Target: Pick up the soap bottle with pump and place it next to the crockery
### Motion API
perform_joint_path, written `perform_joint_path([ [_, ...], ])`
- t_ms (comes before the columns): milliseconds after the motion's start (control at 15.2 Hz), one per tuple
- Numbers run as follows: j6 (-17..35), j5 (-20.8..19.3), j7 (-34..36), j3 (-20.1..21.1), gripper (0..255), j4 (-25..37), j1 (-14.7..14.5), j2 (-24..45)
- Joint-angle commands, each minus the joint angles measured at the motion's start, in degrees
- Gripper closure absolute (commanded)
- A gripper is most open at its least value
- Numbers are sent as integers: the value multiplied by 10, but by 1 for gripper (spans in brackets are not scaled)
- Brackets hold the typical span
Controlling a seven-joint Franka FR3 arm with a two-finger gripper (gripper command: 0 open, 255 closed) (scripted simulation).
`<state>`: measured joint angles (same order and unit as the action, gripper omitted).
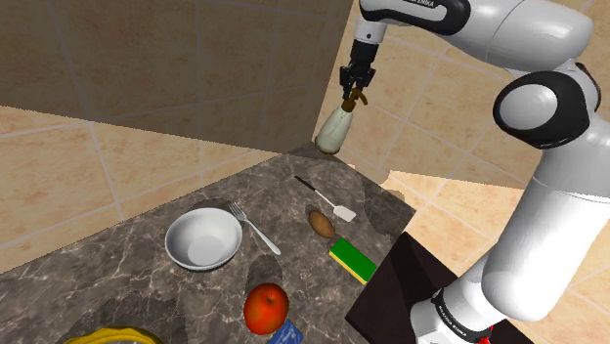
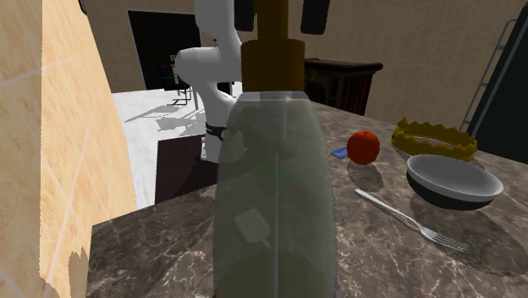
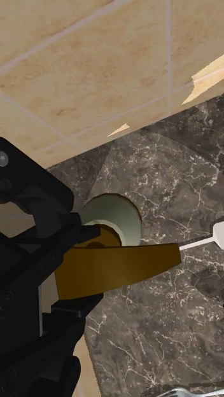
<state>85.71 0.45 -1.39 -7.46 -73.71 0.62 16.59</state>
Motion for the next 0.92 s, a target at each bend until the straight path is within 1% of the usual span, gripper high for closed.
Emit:
perform_joint_path([
  [0, 11, -3, 26, 8, 255, -34, -18, -24],
  [396, 28, -8, 102, 38, 255, -105, -65, -77],
  [858, 37, -6, 193, 77, 255, -147, -117, -109],
])
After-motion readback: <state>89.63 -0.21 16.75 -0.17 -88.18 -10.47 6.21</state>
